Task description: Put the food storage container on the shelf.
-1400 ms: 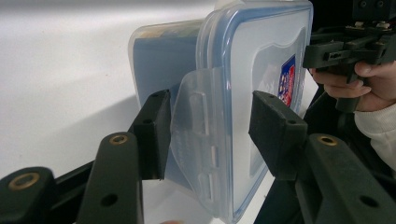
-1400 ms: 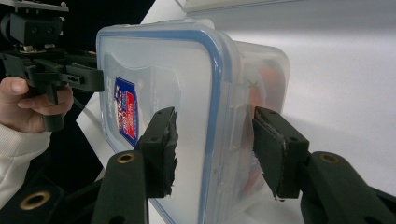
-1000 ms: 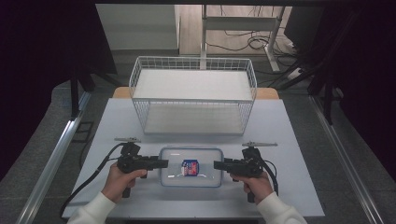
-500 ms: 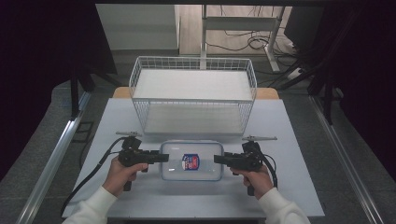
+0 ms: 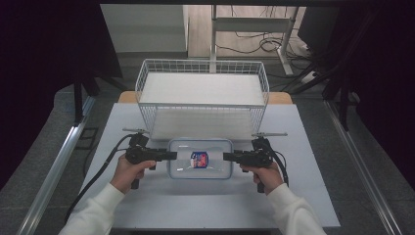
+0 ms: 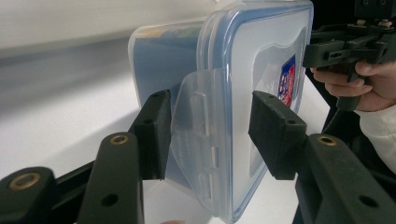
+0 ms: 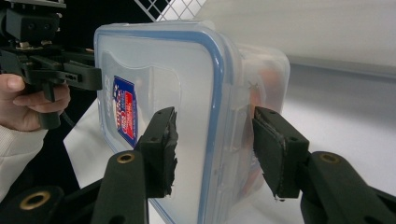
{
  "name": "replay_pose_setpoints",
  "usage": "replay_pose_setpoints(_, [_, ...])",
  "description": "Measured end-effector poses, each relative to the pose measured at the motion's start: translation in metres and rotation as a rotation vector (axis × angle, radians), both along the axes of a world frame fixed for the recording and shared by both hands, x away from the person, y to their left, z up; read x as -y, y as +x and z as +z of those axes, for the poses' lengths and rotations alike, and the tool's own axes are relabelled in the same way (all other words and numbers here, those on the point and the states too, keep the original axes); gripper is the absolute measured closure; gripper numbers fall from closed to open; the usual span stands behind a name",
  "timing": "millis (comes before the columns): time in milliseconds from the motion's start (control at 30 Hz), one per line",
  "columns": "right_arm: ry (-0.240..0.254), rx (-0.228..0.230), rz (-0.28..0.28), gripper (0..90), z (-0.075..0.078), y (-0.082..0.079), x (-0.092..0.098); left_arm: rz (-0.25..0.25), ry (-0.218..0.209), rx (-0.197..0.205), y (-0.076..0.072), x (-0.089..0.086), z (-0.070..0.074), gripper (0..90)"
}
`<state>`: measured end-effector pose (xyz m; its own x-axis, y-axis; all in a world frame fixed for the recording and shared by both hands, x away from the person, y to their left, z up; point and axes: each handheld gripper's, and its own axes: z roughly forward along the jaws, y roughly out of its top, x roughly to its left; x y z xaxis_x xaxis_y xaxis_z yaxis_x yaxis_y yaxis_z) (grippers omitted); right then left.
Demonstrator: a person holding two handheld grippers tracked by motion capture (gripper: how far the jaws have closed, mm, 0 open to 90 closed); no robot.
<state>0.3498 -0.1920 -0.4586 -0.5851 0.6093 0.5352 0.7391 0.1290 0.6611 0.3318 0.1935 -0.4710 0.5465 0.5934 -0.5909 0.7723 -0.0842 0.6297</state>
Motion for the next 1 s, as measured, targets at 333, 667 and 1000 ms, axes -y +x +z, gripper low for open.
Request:
replay_pose_setpoints(333, [0.0, 0.003, -0.001, 50.5, -0.003, 0.02, -0.002, 0.006, -0.005, 0.002, 0.02, -0.001, -0.003, 49.9])
replay_pose_setpoints(667, [-0.006, 0.01, 0.003, 50.5, -0.006, 0.039, -0.004, 0.016, -0.019, 0.001, 0.037, -0.004, -0.008, 49.8])
replay_pose_setpoints(1000, [-0.007, 0.019, 0.003, 50.4, -0.009, 0.06, -0.006, 0.038, -0.026, 0.008, 0.055, -0.005, -0.014, 49.8])
